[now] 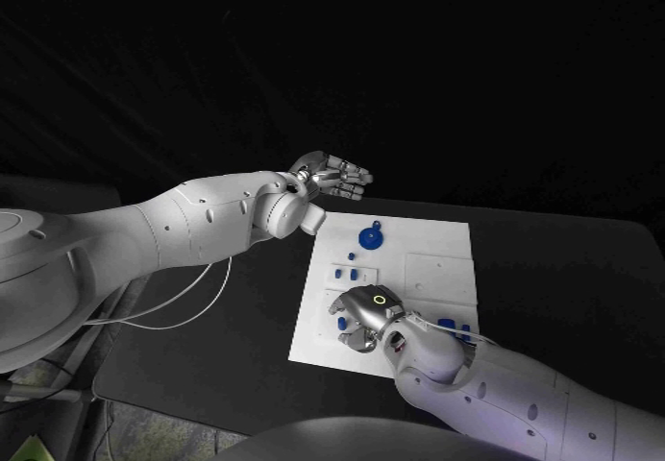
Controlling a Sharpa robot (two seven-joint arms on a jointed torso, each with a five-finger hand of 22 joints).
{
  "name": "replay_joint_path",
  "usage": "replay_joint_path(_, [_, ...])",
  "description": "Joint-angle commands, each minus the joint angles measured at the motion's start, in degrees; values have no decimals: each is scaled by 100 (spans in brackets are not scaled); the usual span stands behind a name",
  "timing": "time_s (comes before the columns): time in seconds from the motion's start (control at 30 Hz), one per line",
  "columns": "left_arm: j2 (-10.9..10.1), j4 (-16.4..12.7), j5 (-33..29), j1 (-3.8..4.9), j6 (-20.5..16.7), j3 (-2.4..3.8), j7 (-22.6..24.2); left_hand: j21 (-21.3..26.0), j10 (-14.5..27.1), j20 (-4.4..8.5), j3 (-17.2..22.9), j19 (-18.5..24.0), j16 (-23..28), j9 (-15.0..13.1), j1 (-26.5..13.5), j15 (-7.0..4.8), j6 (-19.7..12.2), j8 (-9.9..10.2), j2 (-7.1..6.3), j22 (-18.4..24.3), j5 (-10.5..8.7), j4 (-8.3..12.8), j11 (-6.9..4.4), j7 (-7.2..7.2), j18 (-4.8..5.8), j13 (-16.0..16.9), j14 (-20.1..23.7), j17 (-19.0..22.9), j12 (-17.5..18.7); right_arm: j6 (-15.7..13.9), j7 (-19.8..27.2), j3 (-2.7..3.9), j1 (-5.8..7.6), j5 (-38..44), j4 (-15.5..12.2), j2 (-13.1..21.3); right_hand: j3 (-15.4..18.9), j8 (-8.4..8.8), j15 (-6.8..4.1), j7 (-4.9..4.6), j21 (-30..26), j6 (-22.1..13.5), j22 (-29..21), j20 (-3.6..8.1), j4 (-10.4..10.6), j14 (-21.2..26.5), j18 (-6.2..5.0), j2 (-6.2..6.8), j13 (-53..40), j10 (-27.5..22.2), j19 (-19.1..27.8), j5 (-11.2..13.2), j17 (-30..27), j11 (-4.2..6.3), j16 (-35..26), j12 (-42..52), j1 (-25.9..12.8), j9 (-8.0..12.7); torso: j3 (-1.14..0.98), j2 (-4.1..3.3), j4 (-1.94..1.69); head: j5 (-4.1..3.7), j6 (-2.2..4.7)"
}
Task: Assemble the parts on the task board
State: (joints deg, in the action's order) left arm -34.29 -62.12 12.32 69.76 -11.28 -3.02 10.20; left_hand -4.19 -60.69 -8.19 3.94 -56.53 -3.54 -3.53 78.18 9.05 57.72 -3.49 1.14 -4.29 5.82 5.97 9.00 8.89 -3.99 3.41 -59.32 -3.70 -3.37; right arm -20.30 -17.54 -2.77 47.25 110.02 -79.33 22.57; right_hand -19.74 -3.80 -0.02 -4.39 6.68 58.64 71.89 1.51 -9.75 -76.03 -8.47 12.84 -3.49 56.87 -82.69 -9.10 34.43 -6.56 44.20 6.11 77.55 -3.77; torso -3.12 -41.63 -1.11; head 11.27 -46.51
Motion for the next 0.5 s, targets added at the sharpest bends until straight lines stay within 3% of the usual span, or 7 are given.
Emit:
replay_joint_path(0.03, [-1,-21,14,3,105,3,12,-9,53,-33,-5,-26,5,-4,-3,8,-41,-8,1,6,-29,-27,-7,2,-69,0,28,2,-1,-541,-96,1,-19,-75,-61,37,-12,21,5,16,-23,-33,5,-30,35,46,-74,67,6,-59,-25,-32,-36,7,44,40,10,4,2,1,-1,-13,19])
replay_joint_path(0.2, [-9,-25,14,3,114,3,8,-9,53,-33,-5,-26,5,-4,-3,8,-41,-8,1,6,-29,-27,-7,2,-69,0,28,2,-1,-788,-11,24,-29,-290,-272,192,-39,16,-8,19,-17,-38,16,-21,56,18,-78,60,5,-15,-58,-36,-62,23,75,88,8,1,-3,3,-1,-43,46])
replay_joint_path(0.27, [-15,-24,14,3,120,3,11,-11,52,-34,-7,-33,3,-4,-4,7,-43,-9,2,6,-27,-26,-8,2,-73,-1,23,1,-1,-841,47,92,-30,-462,-413,309,-38,18,-26,-12,-3,-3,24,-7,73,-20,-79,17,6,99,-96,-54,-66,53,112,133,-40,2,-3,5,2,-72,70])
replay_joint_path(0.33, [-29,-27,14,3,127,3,16,-11,52,-34,-7,-33,3,-4,-4,7,-43,-9,2,6,-27,-26,-8,2,-73,-1,23,1,-1,-859,114,219,-30,-743,-564,463,-40,17,-55,-36,16,22,35,12,100,-76,-78,-47,15,291,-147,-113,-63,99,162,171,-144,2,2,6,9,-102,95])
replay_joint_path(0.43, [-67,-40,14,3,129,3,32,-12,45,-33,-9,-36,3,-4,-7,6,-41,-8,5,5,-30,-28,-9,1,-74,0,15,1,-2,-838,258,510,-28,-1170,-810,790,-278,17,-114,-252,77,317,68,72,254,-193,-18,-206,17,903,-258,-286,-35,199,269,30,-517,1,9,8,27,-164,148])
replay_joint_path(0.5, [-96,-47,13,3,126,3,53,-12,45,-33,-9,-36,3,-4,-7,6,-41,-8,5,5,-30,-28,-9,1,-74,0,15,1,-2,-752,401,692,-27,-1335,-950,1023,-536,19,-141,-208,98,478,94,101,327,-205,33,-276,11,1161,-268,-247,-30,259,287,-124,-706,2,11,14,41,-209,182])
